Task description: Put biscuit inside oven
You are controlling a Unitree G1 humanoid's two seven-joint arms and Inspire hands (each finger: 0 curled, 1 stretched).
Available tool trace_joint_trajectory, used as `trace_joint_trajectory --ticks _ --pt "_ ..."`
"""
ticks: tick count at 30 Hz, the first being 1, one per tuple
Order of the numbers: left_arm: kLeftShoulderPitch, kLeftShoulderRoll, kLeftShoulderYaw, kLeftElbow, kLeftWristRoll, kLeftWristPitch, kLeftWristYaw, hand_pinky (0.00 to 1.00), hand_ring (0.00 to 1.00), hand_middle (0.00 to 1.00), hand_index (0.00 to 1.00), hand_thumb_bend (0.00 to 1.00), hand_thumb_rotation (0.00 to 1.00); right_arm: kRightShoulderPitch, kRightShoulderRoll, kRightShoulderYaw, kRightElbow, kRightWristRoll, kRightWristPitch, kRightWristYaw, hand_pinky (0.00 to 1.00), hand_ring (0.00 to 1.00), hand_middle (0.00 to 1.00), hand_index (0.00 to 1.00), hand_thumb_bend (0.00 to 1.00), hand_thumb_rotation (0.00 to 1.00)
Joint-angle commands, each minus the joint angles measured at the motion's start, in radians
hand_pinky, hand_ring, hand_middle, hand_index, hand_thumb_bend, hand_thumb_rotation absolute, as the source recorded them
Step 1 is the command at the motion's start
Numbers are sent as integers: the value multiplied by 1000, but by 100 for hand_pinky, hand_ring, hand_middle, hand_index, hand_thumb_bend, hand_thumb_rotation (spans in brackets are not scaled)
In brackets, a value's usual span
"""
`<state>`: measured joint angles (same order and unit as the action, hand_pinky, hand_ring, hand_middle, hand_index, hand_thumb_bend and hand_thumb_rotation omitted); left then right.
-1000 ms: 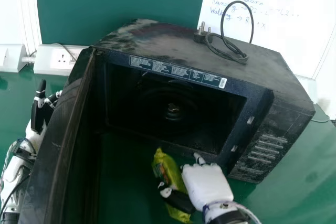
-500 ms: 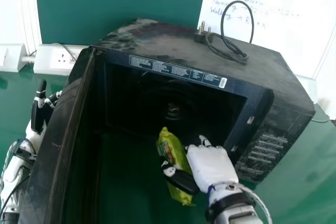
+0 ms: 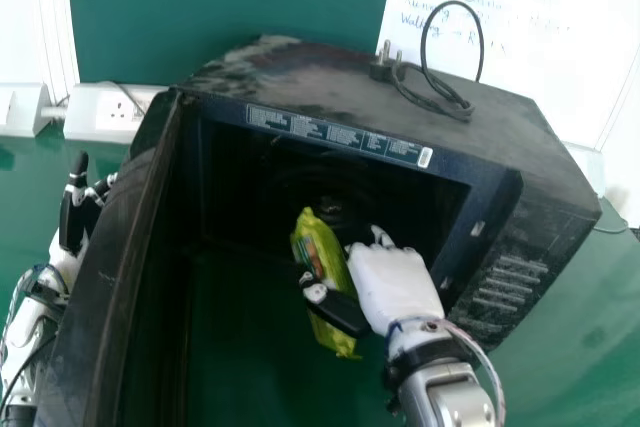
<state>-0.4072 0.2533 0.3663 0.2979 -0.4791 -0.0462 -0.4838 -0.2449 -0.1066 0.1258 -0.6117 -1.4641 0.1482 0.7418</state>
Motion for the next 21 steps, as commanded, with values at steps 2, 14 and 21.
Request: trace_joint_trajectory --ticks 2,14,21 --pt "9 7 -4 -7 0 8 3 24 32 42 49 52 8 -42 4 11 52 27 15 -77 8 14 47 49 53 0" --pt "12 7 -6 -7 2 2 -1 24 32 41 49 52 8 -140 -29 45 227 92 50 -239 10 18 43 48 52 0" --pt "10 5 -5 -4 1 -1 -4 24 32 41 49 52 8 -233 -71 61 390 136 57 -332 12 20 47 48 53 0"
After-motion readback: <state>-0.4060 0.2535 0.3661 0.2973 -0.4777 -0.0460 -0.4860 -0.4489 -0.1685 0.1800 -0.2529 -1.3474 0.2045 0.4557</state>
